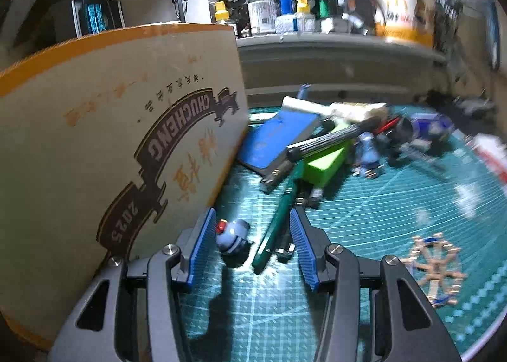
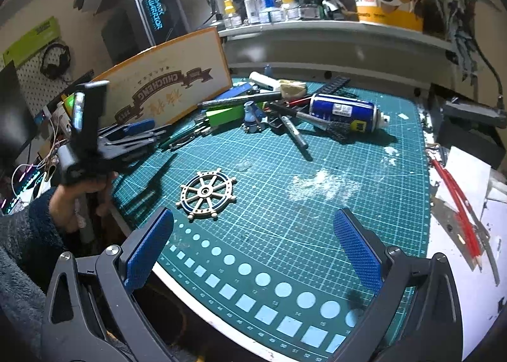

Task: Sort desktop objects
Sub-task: 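Lower the left tool onto the small blue-grey figure part and close it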

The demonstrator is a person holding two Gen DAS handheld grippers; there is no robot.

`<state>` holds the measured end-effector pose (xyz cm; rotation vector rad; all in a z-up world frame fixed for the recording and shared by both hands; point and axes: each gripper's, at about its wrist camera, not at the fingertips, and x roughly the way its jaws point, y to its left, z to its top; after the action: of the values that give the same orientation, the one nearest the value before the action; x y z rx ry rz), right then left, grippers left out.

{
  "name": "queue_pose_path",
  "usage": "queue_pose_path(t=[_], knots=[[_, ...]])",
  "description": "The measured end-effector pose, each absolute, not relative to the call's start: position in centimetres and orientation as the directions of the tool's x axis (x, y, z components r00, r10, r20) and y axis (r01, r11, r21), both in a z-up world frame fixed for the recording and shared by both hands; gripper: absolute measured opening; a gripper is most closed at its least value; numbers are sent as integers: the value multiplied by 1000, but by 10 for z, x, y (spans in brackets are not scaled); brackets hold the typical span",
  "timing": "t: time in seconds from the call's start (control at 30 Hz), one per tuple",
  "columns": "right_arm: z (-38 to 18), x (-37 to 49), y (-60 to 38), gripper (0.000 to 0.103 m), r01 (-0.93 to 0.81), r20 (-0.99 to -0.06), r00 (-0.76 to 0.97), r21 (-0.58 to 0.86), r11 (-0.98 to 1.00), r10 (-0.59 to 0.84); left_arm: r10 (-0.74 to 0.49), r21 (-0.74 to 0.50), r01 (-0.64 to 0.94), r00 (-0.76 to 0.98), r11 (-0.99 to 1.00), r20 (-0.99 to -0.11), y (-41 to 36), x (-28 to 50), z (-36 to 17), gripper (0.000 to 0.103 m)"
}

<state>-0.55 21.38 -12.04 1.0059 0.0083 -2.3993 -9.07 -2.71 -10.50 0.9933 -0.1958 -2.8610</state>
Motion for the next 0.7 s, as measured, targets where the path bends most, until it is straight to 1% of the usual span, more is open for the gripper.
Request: queue_pose_path(t=[0.07, 0.1, 0.17, 0.2, 0.23, 0.37, 0.6, 0.7], knots=[[-120, -5, 210, 102, 486, -665, -574, 192, -853, -477, -155, 146, 80, -761, -986, -630, -28, -95, -105, 50], [-120, -4, 208, 102, 491, -665, -572, 189, -850, -479, -139, 117, 81, -742, -990, -656, -31, -99, -106, 50], [-119, -3, 205, 102, 500, -666, -569, 185, -846, -482, -78, 33, 78, -690, -996, -720, -39, -107, -109, 50], [-120, -3, 204, 102, 503, -667, -567, 184, -844, -483, -43, -11, 75, -675, -997, -736, -42, -110, -111, 50], [-120, -2, 203, 102, 507, -668, -564, 184, -842, -485, -13, -49, 74, -669, -996, -743, -46, -112, -112, 50], [-123, -2, 201, 102, 518, -673, -553, 182, -836, -490, 61, -133, 59, -659, -989, -750, -54, -115, -118, 50], [-128, -4, 203, 102, 519, -676, -541, 200, -831, -501, 15, -76, 64, -661, -995, -750, -51, -134, -125, 49], [-128, -4, 204, 102, 519, -676, -540, 203, -830, -503, 20, -84, 69, -643, -994, -766, -53, -144, -132, 49]])
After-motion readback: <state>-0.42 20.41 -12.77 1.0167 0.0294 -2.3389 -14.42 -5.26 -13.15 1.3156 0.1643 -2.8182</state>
